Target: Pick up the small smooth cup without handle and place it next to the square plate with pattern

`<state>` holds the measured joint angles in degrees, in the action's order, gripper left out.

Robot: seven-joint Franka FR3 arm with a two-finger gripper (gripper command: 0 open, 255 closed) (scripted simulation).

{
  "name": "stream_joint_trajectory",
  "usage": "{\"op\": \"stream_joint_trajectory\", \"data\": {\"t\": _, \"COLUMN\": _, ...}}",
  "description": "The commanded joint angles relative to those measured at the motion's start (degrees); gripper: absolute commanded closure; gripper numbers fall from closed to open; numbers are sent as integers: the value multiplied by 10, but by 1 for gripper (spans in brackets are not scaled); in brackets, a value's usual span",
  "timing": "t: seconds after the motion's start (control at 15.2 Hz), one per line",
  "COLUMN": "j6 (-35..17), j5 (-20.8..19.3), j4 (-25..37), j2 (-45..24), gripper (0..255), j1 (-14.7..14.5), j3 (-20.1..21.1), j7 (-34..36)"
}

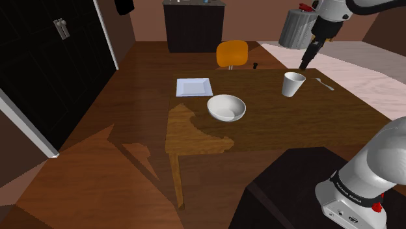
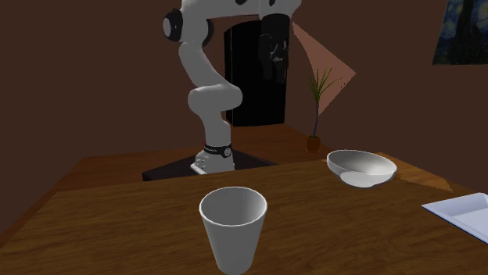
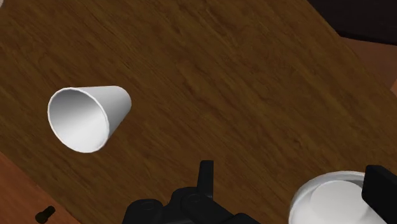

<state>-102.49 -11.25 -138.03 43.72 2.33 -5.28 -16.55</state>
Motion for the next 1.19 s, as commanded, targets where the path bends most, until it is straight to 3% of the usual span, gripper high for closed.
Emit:
{"op": "stream_joint_trajectory", "data": {"t": 0.0, "j6": -33, "j5": -14, "j4": -9, "j2": -20, "gripper": 0, "j1": 5, "j3": -21, "j7": -20}}
{"op": "stream_joint_trajectory", "data": {"t": 0.66, "j6": -198, "j5": -61, "j4": -22, "j2": -153, "gripper": 0, "j1": 27, "j3": -125, "j7": -117}}
{"op": "stream_joint_trajectory", "data": {"t": 1.12, "j6": -307, "j5": -48, "j4": 15, "j2": -288, "gripper": 0, "j1": 27, "j3": -198, "j7": -200}}
